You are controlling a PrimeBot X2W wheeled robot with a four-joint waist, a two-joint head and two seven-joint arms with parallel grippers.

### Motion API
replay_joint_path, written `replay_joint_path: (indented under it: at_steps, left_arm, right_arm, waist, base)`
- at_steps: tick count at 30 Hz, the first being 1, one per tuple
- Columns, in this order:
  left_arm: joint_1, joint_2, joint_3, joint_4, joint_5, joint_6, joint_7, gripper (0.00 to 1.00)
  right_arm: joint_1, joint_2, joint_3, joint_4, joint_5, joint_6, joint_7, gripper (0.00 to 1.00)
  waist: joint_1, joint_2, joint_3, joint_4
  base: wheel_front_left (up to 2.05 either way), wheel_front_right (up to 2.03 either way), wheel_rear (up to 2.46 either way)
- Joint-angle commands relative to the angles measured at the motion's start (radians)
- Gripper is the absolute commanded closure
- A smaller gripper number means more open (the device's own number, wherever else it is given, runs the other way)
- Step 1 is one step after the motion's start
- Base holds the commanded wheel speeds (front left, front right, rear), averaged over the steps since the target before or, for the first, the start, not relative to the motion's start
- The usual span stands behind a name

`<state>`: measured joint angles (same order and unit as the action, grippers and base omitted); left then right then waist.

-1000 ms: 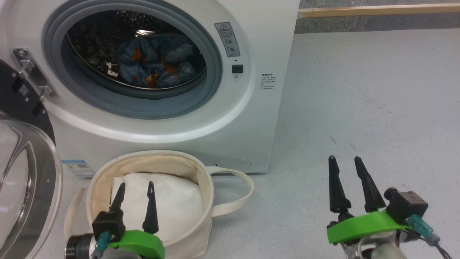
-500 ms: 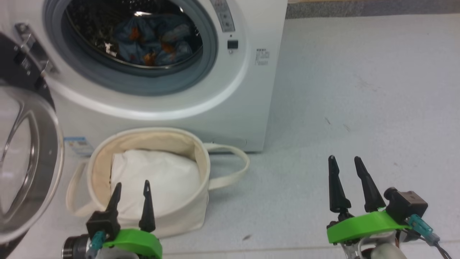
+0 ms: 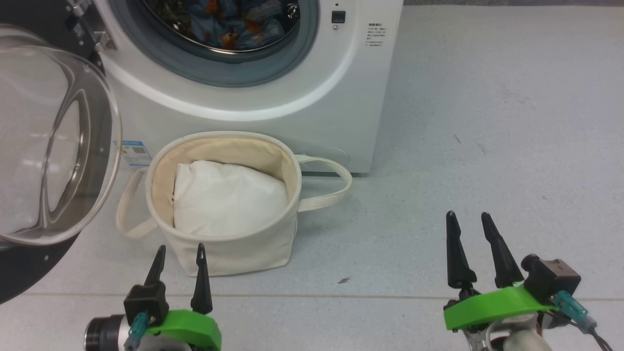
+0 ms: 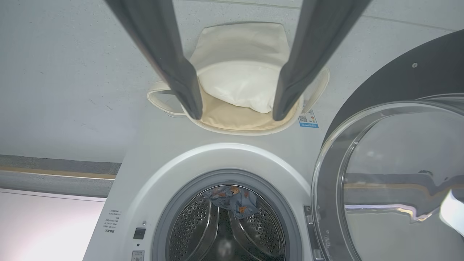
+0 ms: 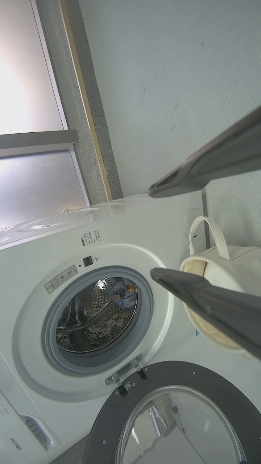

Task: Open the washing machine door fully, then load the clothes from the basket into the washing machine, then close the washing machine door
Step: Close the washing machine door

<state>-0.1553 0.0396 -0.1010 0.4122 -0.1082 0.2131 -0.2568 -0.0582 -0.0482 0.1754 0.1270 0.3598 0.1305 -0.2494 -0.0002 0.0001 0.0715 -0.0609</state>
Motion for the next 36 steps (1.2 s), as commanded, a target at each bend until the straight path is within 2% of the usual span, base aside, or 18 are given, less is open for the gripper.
replay_joint_path:
  at_steps: [1,9,15,30,36]
  left_arm:
    - [-0.036,0.011,0.029,-0.027,-0.006,0.009,-0.005,0.00]
    - [-0.035,0.011,0.022,-0.017,-0.018,0.008,-0.005,0.00]
    - [-0.042,0.011,0.015,-0.020,-0.025,0.006,-0.005,0.00]
    - [-0.037,0.011,0.012,-0.034,-0.042,0.019,-0.005,0.00]
    - [-0.032,0.011,0.009,-0.034,-0.044,0.020,-0.005,0.00]
  right_arm:
    - [-0.040,-0.002,0.022,-0.029,-0.008,0.000,-0.012,0.00]
    - [-0.037,-0.002,0.020,-0.035,0.005,0.000,-0.012,0.00]
    - [-0.039,-0.002,0.021,-0.047,0.006,0.000,-0.012,0.00]
    - [-0.054,-0.002,0.040,-0.048,-0.013,0.000,-0.012,0.00]
    - [-0.051,-0.002,0.043,-0.050,-0.013,0.000,-0.012,0.00]
  waist:
    - [0.0002,-0.0001,-0.001,0.003]
    - [0.0002,-0.0001,-0.009,0.027]
    - [0.0002,-0.0001,0.001,0.077]
    - [0.0002,-0.0001,0.019,0.312]
    - [0.0002,-0.0001,0.012,0.385]
  base:
    - [-0.66,0.66,0.00]
    - [-0.16,0.16,0.00]
    - [0.00,0.00,0.00]
    - [0.00,0.00,0.00]
    - [0.00,0.00,0.00]
